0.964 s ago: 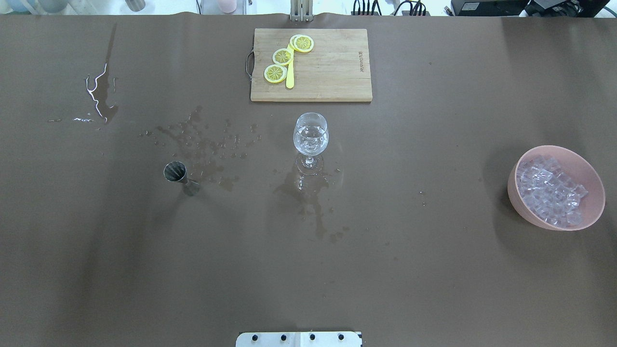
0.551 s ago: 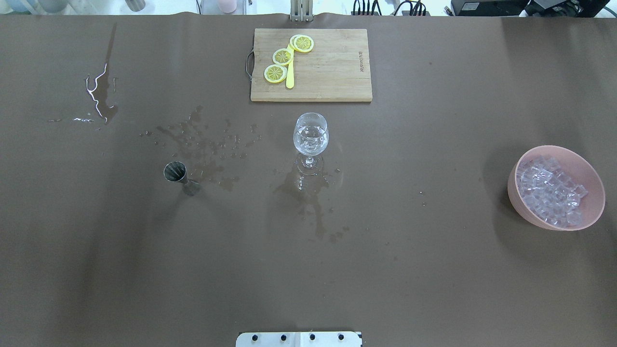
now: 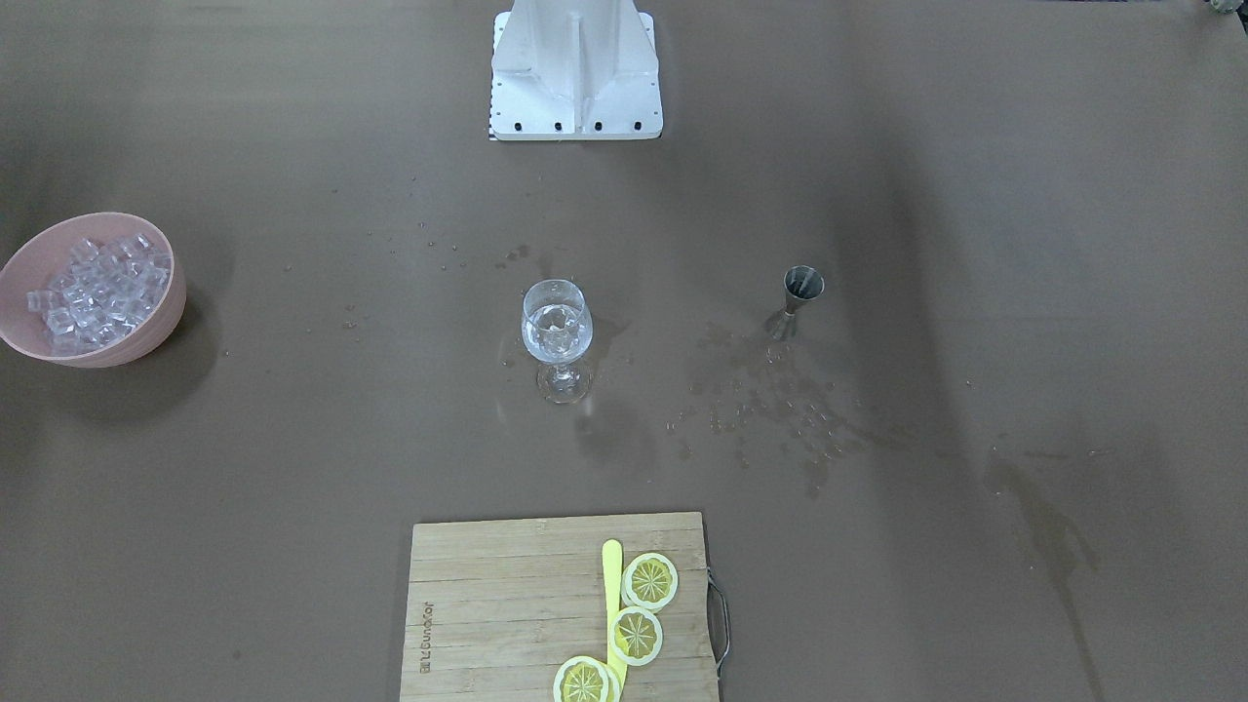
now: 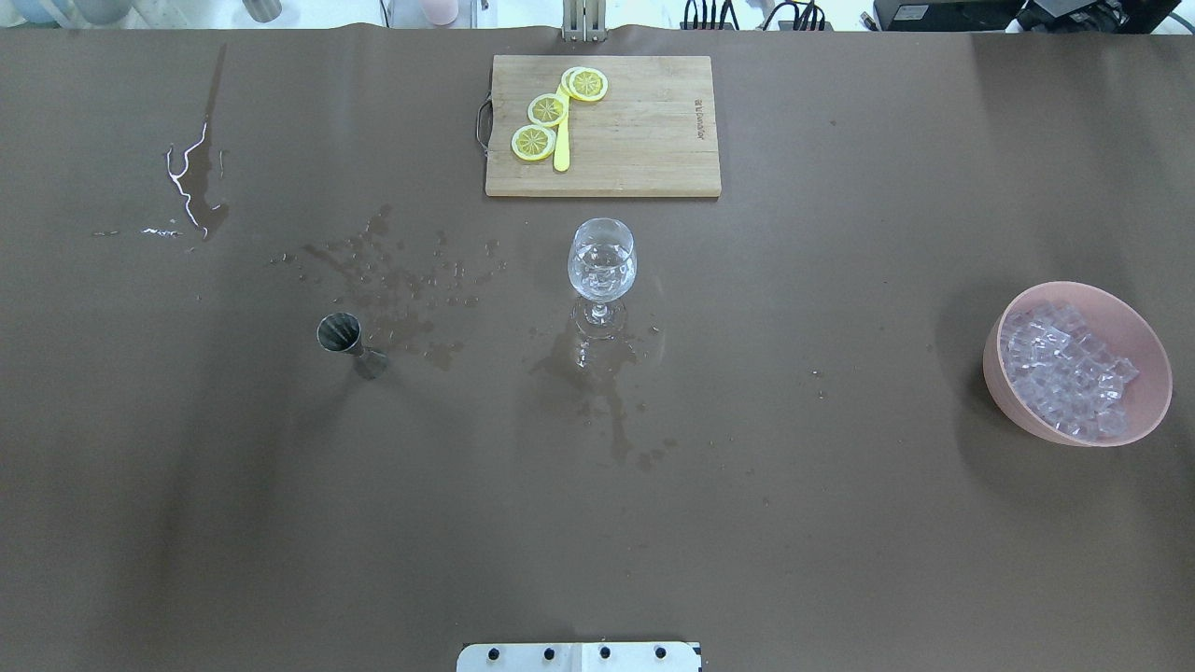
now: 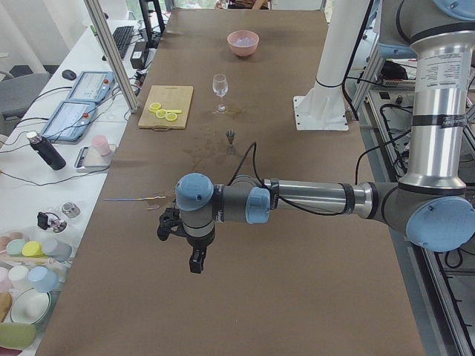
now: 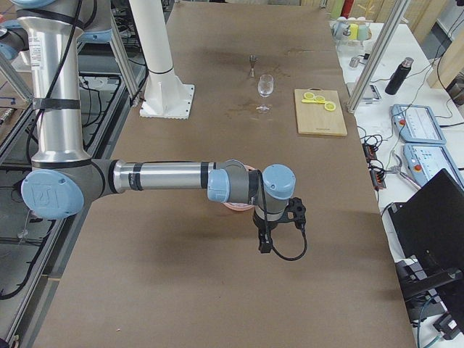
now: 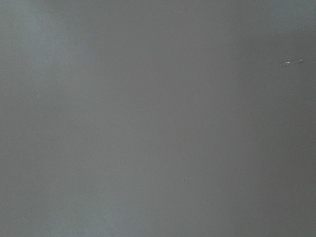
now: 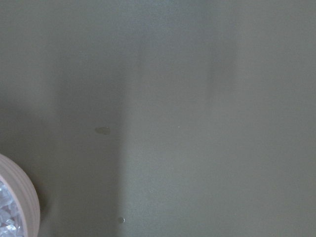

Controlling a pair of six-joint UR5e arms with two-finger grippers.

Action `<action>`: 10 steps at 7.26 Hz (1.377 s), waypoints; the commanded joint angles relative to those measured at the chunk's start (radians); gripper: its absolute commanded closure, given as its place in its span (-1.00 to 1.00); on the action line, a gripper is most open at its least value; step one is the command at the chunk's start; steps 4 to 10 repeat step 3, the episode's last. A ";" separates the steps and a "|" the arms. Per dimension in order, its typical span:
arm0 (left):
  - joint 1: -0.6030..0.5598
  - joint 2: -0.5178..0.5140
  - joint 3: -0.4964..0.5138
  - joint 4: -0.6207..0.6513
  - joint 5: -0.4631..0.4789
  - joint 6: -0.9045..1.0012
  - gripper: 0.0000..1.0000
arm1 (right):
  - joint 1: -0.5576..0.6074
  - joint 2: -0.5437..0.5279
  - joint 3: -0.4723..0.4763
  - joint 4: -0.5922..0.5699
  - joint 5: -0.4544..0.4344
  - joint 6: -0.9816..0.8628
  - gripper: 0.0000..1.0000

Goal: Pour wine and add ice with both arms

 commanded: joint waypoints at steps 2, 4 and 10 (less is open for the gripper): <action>0.000 0.000 0.000 -0.001 0.000 0.000 -0.96 | 0.000 -0.002 0.005 0.000 0.001 0.000 -1.00; 0.000 0.000 0.000 -0.001 0.000 0.000 -0.96 | 0.000 0.000 0.005 0.000 0.001 0.000 -1.00; 0.000 0.000 0.000 -0.001 0.000 0.000 -0.96 | 0.000 0.000 0.005 0.000 0.001 0.000 -1.00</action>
